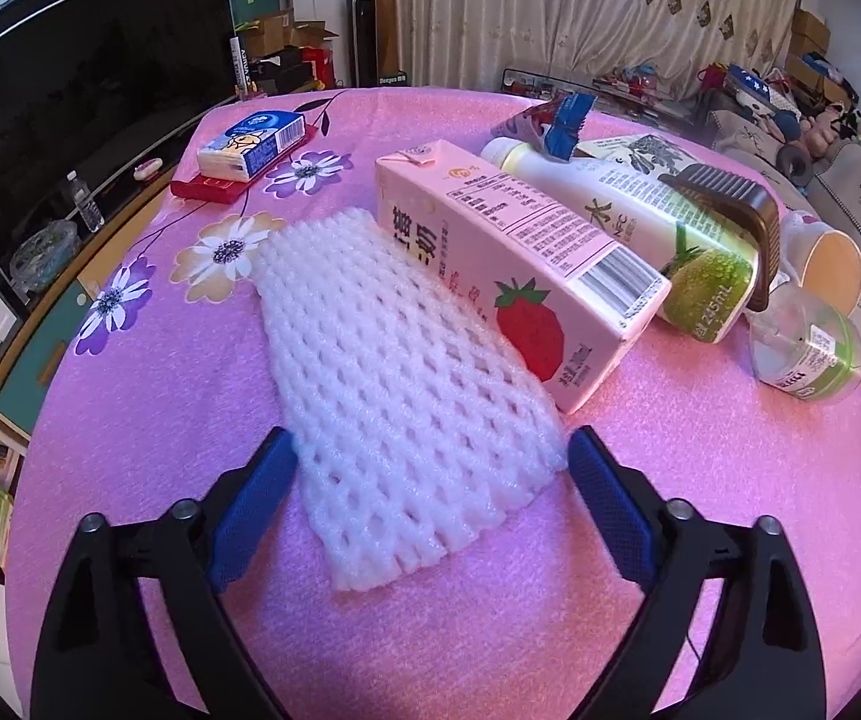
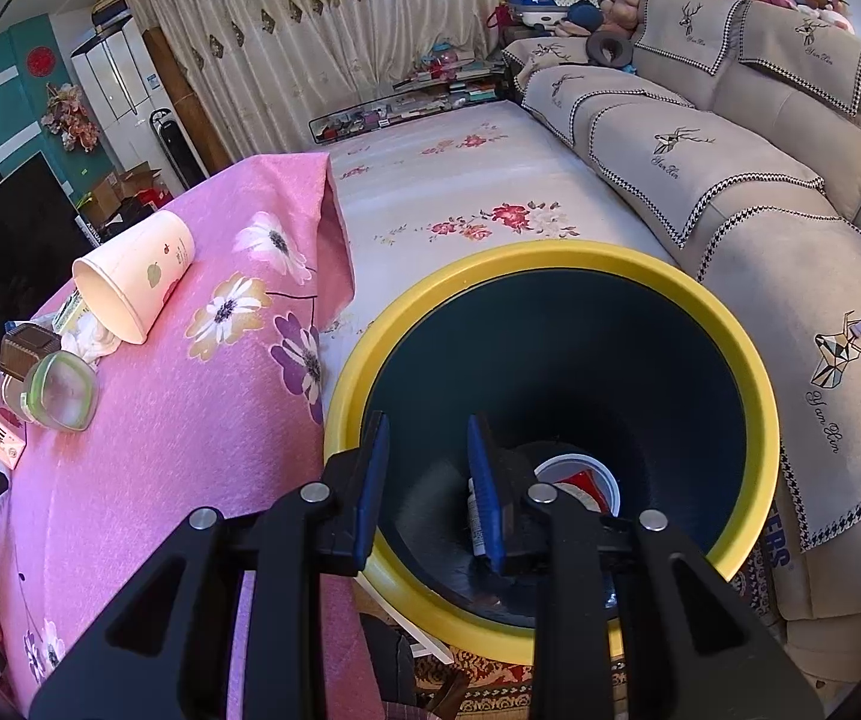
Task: Collect trash
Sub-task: 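Grasp the white foam fruit net with the left gripper and lift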
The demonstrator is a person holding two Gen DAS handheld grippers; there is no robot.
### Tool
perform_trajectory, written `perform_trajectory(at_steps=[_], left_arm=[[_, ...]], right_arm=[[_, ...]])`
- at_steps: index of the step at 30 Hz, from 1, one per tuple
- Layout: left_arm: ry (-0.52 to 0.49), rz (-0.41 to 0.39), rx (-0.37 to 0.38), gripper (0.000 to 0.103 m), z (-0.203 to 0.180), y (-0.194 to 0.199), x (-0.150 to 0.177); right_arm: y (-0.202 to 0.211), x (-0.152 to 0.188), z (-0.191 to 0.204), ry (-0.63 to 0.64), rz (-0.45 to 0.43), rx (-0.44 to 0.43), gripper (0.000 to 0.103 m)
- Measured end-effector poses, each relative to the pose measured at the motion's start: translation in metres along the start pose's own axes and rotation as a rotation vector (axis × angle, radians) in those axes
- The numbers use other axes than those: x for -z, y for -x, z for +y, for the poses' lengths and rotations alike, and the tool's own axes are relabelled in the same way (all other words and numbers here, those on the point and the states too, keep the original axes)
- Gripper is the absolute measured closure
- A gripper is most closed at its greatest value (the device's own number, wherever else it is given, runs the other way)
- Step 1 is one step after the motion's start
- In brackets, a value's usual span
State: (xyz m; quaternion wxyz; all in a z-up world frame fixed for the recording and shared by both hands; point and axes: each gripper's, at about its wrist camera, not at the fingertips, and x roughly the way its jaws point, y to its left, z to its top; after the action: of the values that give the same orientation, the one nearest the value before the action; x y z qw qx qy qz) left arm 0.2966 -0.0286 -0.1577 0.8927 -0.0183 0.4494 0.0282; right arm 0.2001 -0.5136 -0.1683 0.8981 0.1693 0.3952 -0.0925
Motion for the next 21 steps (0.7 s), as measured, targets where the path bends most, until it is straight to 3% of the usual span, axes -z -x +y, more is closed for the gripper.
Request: perform_trajectory(at_steps=[8,14,21], left_arm=[[0.014,-0.022,0.027,0.071,0.018,0.01,0.003],[-0.007,-0.041,0.043,0.077,0.027,0.031,0.018],[-0.091,-0.1,0.133,0.077,0.006,0.089,0.034]], right_arm=[[0.0,0.001,0.001,0.001,-0.001,-0.003,0.077],[0.004,0.003,0.004,0.007,-0.007,-0.008,0.077],[0.018,0.004,0.002,0.008,-0.032,-0.014,0.077]])
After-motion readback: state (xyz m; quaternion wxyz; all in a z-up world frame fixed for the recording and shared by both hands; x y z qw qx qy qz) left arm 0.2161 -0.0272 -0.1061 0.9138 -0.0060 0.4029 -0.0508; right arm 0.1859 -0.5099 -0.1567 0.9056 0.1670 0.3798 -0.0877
